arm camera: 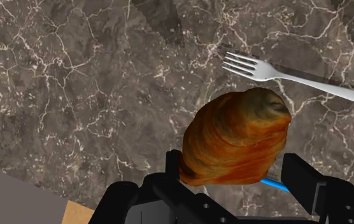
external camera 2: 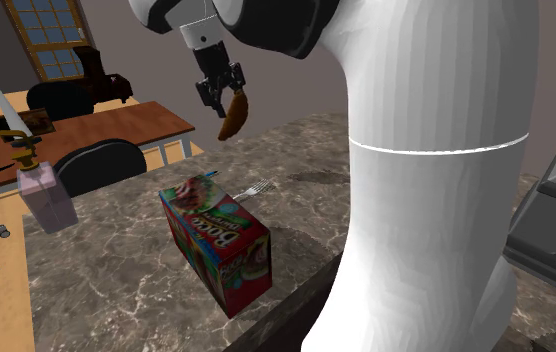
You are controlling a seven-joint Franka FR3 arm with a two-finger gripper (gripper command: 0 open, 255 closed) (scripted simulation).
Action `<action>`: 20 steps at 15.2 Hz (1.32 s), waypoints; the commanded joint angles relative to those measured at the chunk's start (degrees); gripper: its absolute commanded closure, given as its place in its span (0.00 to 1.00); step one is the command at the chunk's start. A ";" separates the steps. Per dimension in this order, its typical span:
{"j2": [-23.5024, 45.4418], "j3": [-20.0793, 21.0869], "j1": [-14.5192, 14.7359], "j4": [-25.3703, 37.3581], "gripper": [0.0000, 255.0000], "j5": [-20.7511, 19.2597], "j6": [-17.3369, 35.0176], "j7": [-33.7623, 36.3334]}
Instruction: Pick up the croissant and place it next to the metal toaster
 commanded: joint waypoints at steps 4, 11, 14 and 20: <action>0.05 0.01 0.09 3.98 1.00 0.08 -3.85 -0.79; 1.01 -0.03 0.17 10.71 1.00 0.16 -9.48 -2.03; 1.72 -0.06 0.19 14.05 1.00 0.19 -12.05 -2.61; -7.35 -1.10 -1.32 2.38 1.00 -0.58 -8.85 -4.61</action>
